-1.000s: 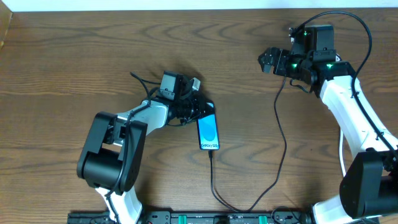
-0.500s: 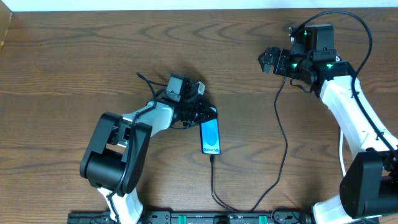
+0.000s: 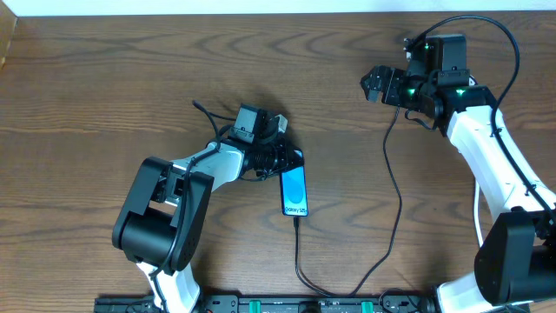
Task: Plug charger to phone and switch on socket
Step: 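Lower the held phone toward the table center with the left gripper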
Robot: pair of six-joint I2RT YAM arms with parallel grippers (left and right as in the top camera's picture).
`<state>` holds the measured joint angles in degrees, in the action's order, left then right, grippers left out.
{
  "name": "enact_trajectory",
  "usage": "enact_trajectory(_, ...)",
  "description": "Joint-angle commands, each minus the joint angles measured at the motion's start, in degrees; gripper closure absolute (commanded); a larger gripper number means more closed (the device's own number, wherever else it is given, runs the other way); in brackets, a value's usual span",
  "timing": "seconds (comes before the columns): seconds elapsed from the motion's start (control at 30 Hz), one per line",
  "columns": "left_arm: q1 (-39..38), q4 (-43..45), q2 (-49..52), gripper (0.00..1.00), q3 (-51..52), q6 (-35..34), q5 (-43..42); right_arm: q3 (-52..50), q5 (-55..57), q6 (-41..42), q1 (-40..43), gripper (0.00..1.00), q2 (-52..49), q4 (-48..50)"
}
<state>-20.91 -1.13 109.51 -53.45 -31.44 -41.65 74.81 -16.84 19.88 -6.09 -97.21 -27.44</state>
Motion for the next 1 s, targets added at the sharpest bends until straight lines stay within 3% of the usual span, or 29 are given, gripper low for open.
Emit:
enact_trajectory(0.0,-0.07,-0.09,-0.17,0.92,-1.16,0.76,0.0,0.09,0.39,-0.87,-0.39,0.01,0.39,-0.37)
enact_trajectory(0.87,2.8,0.09,-0.15,0.92,-1.33,0.33,-1.33,0.09,0.42,-0.87,-1.44,0.01,0.39,-0.42)
enact_trajectory(0.9,2.78,0.09,-0.15,0.92,-1.33,0.33,-1.31,0.09,0.42,-0.9,-1.46,0.01,0.39,-0.42)
enact_trajectory(0.97,2.78,0.02,-0.15,0.76,-1.33,0.33,-1.33,0.09,0.42,-0.87,-1.51,0.01,0.39,-0.42)
